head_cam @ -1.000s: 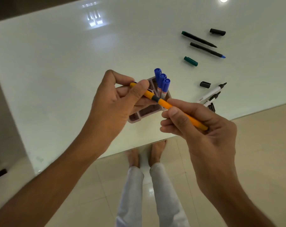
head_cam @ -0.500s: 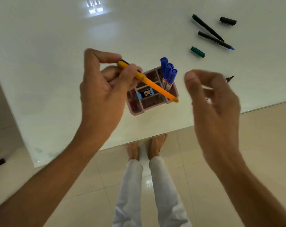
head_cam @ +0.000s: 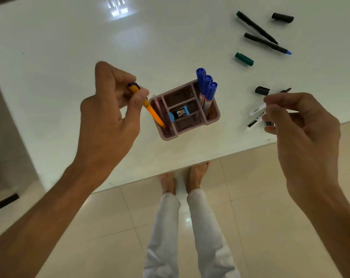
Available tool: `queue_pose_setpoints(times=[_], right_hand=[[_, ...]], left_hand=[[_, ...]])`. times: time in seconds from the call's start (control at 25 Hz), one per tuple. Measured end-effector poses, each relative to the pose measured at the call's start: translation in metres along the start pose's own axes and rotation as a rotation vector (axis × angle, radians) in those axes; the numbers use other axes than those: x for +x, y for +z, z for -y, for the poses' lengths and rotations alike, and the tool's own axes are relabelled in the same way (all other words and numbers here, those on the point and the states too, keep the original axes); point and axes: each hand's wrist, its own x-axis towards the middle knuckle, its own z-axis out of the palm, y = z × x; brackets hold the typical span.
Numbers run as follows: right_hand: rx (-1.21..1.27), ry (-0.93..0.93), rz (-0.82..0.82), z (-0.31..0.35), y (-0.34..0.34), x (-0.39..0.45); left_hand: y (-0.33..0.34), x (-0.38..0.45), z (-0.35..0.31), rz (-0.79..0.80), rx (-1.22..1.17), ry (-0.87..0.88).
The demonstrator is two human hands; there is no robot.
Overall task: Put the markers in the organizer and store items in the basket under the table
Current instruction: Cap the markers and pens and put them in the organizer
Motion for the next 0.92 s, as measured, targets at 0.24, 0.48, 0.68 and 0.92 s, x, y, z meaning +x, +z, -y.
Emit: queue_pose_setpoints(times=[0.24,0.48,0.68,0.92], right_hand=[[0.060,-0.011,0.031,-0.002,0.001,0.008],[-0.007,-0.045,-0.016,0.002,-0.019,0.042],[-0.149,-0.087,-0.029,-0.003,-0.035,0.105],[-0.417,-0.255,0.009,-0.017,-0.016,0.167]], left_hand=[[0.015,0.010,0.015,0.114,0.059,-0.091],[0.017,0.036,0.013,0.105,0.069,-0.116],[0.016,0.054,0.013,0.191,0.174,-0.181],[0.026,0.077,0.021,0.242,0.174,-0.259]])
